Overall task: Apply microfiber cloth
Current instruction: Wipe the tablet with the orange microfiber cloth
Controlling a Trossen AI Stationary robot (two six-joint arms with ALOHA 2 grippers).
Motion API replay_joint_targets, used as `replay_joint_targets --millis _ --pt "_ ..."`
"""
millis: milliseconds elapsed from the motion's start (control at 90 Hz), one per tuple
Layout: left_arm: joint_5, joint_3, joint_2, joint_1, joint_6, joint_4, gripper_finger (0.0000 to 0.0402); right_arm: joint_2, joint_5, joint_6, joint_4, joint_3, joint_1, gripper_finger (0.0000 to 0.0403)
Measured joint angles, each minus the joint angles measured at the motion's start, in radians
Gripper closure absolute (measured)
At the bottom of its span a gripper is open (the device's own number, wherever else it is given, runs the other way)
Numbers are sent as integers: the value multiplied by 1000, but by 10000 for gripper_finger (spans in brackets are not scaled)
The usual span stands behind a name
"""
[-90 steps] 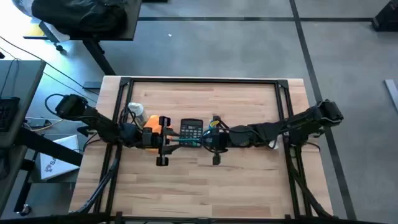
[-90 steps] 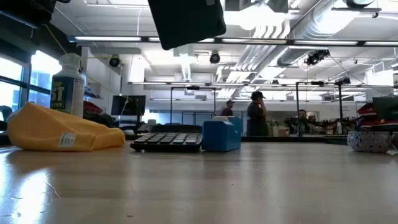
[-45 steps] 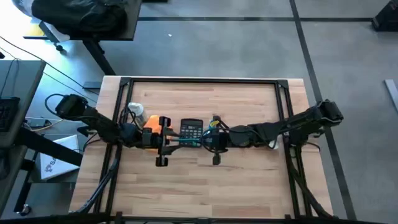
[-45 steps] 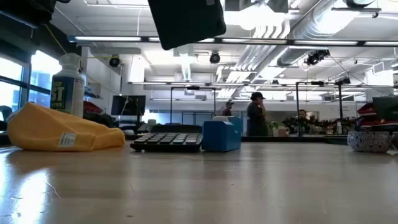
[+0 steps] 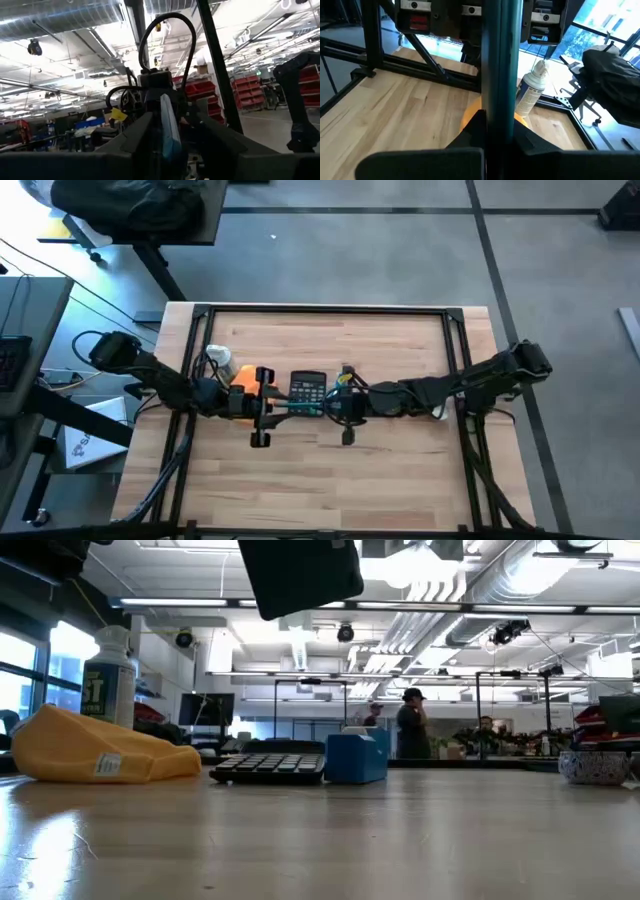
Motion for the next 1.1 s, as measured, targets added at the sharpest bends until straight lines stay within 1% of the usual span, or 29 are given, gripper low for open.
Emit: replay_joint_targets --millis 822,889,967,1100 --pt "-1 0 0 0 17 0 275 -1 -3 0 22 1 0 401" --pt "-1 0 0 0 23 0 284 -1 -3 0 23 1 0 401" --pt "0 0 0 0 26 0 303 -1 -4 0 22 1 0 401" --pt "13 0 0 0 34 -2 356 -1 -10 -1 16 1 1 401"
